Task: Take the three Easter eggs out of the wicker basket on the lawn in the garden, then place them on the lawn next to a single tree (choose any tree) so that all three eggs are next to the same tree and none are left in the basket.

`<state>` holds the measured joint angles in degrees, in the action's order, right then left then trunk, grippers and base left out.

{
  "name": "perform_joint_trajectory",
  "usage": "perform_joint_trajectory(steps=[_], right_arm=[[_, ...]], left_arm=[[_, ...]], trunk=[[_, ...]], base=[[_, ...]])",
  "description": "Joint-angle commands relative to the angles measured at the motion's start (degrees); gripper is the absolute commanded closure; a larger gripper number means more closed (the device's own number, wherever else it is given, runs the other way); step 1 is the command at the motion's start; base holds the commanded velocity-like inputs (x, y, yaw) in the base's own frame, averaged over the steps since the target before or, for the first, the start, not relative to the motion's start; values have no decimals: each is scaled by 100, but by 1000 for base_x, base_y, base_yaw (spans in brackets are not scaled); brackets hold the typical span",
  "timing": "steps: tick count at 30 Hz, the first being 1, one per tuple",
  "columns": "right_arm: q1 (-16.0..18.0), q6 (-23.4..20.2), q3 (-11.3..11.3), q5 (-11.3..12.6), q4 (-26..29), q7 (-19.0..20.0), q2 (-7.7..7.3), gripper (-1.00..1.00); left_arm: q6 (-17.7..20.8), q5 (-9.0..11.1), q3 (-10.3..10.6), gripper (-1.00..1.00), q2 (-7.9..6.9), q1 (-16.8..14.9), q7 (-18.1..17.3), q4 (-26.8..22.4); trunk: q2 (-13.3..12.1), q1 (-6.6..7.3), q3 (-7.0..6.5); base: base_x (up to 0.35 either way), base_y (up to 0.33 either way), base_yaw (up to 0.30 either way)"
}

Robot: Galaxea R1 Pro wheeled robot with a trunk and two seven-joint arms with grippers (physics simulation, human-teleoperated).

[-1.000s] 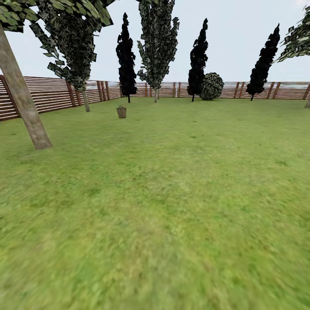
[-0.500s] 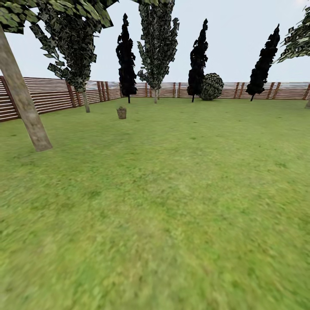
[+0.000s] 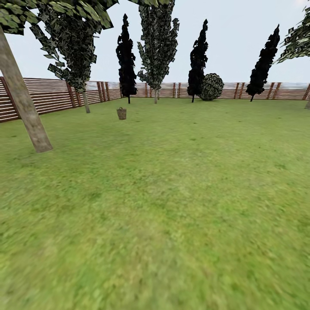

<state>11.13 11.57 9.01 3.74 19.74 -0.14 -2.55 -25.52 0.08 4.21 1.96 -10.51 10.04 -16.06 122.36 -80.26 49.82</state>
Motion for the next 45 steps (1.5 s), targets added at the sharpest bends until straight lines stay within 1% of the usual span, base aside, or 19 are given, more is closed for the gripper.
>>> perform_joint_trajectory(steps=[1, 6, 24, 45], right_arm=[[3, 21, -5, 39, -5, -2, 1, -100], [3, 21, -5, 33, -5, -2, 0, -100], [3, 21, 4, 21, -40, 0, -9, -100], [3, 12, 4, 21, -40, 5, -9, -100]], left_arm=[[-14, 1, 44, -100, -3, -4, 51, 4], [-14, 1, 44, -100, -3, -4, 51, 6], [-14, 1, 36, -100, -55, -4, 60, 6], [-14, 1, 39, -100, -15, -4, 60, 7]], trunk=[[2, 1, 5], [2, 1, 5], [-720, 396, -318], [-1562, 858, -695]], base=[[0, 0, 0], [0, 0, 0], [0, 0, 0], [0, 0, 0]])
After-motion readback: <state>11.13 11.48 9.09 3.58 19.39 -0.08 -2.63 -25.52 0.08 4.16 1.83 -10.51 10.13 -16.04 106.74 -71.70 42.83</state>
